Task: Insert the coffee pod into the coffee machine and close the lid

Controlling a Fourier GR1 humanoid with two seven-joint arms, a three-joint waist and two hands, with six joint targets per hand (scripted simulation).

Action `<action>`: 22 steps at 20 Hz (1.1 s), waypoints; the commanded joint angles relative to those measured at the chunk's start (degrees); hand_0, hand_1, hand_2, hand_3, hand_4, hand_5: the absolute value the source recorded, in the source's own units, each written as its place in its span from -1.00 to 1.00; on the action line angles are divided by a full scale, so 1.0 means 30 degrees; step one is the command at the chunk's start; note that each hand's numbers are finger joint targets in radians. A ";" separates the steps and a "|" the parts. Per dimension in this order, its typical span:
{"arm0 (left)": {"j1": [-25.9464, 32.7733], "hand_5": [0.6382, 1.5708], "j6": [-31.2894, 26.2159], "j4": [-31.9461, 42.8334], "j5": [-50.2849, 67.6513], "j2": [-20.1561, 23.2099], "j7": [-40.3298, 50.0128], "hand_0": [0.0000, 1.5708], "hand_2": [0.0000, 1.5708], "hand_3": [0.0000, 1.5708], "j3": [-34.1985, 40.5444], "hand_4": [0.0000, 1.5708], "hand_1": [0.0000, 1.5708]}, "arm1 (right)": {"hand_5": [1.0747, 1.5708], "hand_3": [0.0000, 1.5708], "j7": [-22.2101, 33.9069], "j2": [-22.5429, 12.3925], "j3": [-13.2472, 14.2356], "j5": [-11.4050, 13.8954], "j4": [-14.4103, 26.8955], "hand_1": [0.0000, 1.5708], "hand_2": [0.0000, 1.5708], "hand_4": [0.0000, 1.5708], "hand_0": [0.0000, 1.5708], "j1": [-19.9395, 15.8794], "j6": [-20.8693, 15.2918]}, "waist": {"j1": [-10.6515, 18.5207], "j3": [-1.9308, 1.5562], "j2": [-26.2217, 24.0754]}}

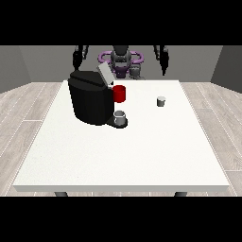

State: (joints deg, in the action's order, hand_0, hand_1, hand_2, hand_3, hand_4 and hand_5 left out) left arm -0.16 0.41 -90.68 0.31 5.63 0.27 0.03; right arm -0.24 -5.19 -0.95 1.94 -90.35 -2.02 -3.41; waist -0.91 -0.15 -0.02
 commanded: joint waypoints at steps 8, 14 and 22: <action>0.0562 1.00 -0.4070 0.0991 -0.1860 0.4397 -0.4782 -1.00 -1.00 -1.00 0.0094 -1.00 -1.00 | 1.00 -1.00 0.0242 -0.0524 0.0872 0.1381 0.0469 -1.00 -1.00 -1.00 -1.00 -0.0145 -0.1445 | 0.0142 0.0069 0.0177; -0.0938 1.00 -0.4349 0.2917 -0.3358 0.5649 -0.5395 -1.00 -1.00 -1.00 0.0740 -1.00 -1.00 | 1.00 -1.00 -0.0949 0.0467 0.0075 0.2299 0.0844 -1.00 -1.00 -1.00 -1.00 0.0096 -0.2204 | -0.0758 0.0055 0.1015; -0.5323 1.00 -0.5075 0.6156 -0.4090 0.7312 -0.2458 -1.00 -1.00 -1.00 0.1785 -1.00 -1.00 | 1.00 -1.00 0.0145 0.1066 -0.0889 0.2346 0.0465 -1.00 -1.00 -1.00 -1.00 -0.1972 -0.1755 | -0.2590 0.0053 0.3013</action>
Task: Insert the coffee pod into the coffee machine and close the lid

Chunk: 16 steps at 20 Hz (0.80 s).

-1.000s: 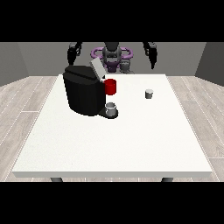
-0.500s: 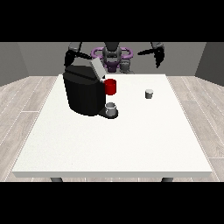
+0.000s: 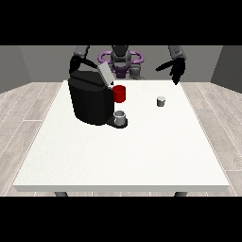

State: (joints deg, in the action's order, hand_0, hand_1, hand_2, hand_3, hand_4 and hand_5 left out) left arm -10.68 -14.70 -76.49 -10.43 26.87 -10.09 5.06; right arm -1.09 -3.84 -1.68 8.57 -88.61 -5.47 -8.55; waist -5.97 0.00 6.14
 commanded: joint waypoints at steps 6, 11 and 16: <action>-0.2688 1.00 0.0167 0.3995 -0.2934 0.1396 -0.0481 -1.00 -1.00 -1.00 -0.0285 -1.00 -1.00 | 1.00 -1.00 -0.0091 0.0696 -0.0672 0.0670 0.0548 -1.00 -1.00 -1.00 -1.00 -0.1079 -0.0388 | -0.0952 0.0005 0.2195; -0.4156 1.00 -0.0276 0.6350 -0.3713 0.1221 -0.0622 -1.00 -1.00 -1.00 -0.0512 -1.00 -1.00 | 1.00 -1.00 0.0970 0.0648 -0.0137 -0.0062 0.1006 -1.00 -1.00 -1.00 -1.00 -0.2393 0.0133 | -0.0988 0.0004 0.2490; -0.4788 1.00 0.1416 0.8133 -0.5687 0.1163 -0.1861 -1.00 -0.63 -1.00 -0.0845 -1.00 -1.00 | 1.00 -1.00 0.1092 0.0387 0.0008 0.0224 0.1736 -1.00 -1.00 -1.00 -1.00 -0.2936 -0.0069 | -0.0694 0.0008 0.2869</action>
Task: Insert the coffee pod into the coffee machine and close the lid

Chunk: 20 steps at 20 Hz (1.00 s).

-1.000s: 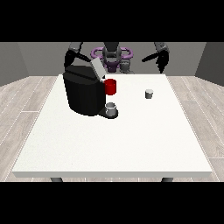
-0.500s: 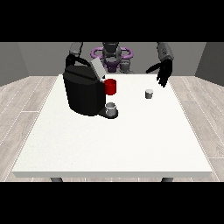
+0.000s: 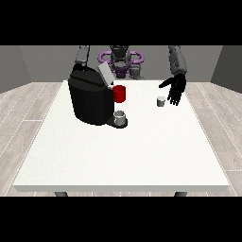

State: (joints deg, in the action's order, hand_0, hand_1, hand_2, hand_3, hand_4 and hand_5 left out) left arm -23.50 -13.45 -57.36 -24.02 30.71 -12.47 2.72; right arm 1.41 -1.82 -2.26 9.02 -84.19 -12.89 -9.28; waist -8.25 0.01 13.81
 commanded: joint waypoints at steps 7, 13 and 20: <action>-0.2000 1.00 0.3120 0.2120 -0.3423 -0.0856 -0.1160 0.07 0.17 -0.04 -0.1012 -0.62 0.07 | 1.00 -1.00 -0.0831 0.0176 0.0423 0.0105 0.2205 -1.00 -1.00 -1.00 -1.00 -0.1159 -0.0069 | 0.0564 -0.0005 0.0263; -0.2282 1.00 0.4141 0.3186 -0.5724 -0.1034 -0.1445 0.18 0.29 0.08 -0.2252 -0.47 0.18 | 1.00 -1.00 -0.0806 0.0472 0.0458 -0.0269 0.2732 -1.00 -1.00 -1.00 -1.00 -0.1399 0.0213 | 0.0392 -0.0007 0.0009; -0.2056 1.00 0.4120 0.4632 -0.8042 -0.1621 -0.0154 -0.04 0.18 -0.02 -0.3670 -0.56 -0.04 | 1.00 -1.00 -0.2013 0.0374 0.0306 -0.0298 0.3613 -1.00 -1.00 -1.00 -1.00 -0.0015 0.0523 | -0.0235 -0.0011 -0.0428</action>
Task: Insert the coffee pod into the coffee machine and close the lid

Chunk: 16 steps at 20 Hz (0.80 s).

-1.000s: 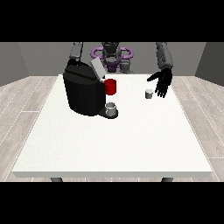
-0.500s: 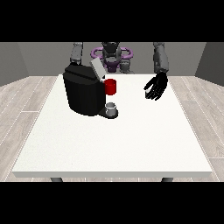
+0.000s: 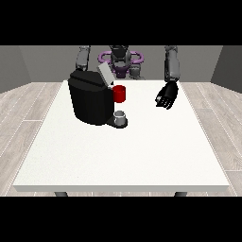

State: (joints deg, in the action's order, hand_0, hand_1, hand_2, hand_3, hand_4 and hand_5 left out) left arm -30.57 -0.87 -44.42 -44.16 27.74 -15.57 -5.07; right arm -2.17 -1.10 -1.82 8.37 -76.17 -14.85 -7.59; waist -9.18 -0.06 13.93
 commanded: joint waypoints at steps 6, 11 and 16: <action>-0.0884 1.00 -0.0187 0.2771 -0.1604 -0.0018 -0.0982 0.11 0.30 0.17 -0.0100 -0.47 0.11 | 1.00 -1.00 0.1874 0.0072 -0.0502 0.1295 -0.0434 -1.00 -1.00 -1.00 -1.00 -0.0011 -0.1123 | -0.0027 0.0032 -0.0749; -0.1715 1.00 -0.0260 0.2383 -0.1823 -0.0549 -0.1174 0.51 0.64 0.55 0.0145 -0.36 0.51 | 1.00 -1.00 -0.0250 -0.0068 0.0048 0.1423 0.1656 -1.00 -1.00 -1.00 -1.00 0.0581 -0.1354 | 0.0489 0.0021 -0.1001; -0.2402 1.00 -0.2029 0.1642 -0.0023 -0.1919 -0.1859 0.85 0.83 0.73 0.0884 -0.34 0.85 | 1.00 -1.00 0.0036 -0.0144 0.0571 0.1146 0.2410 -1.00 -1.00 -1.00 -1.00 0.0303 -0.1397 | 0.0903 0.0018 -0.1900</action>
State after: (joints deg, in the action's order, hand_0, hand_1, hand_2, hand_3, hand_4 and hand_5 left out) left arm -35.95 -4.22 -38.64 -46.12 24.75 -21.18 -3.26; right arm -1.74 -2.02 -0.30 11.52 -70.95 -14.04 -11.15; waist -6.86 0.00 9.91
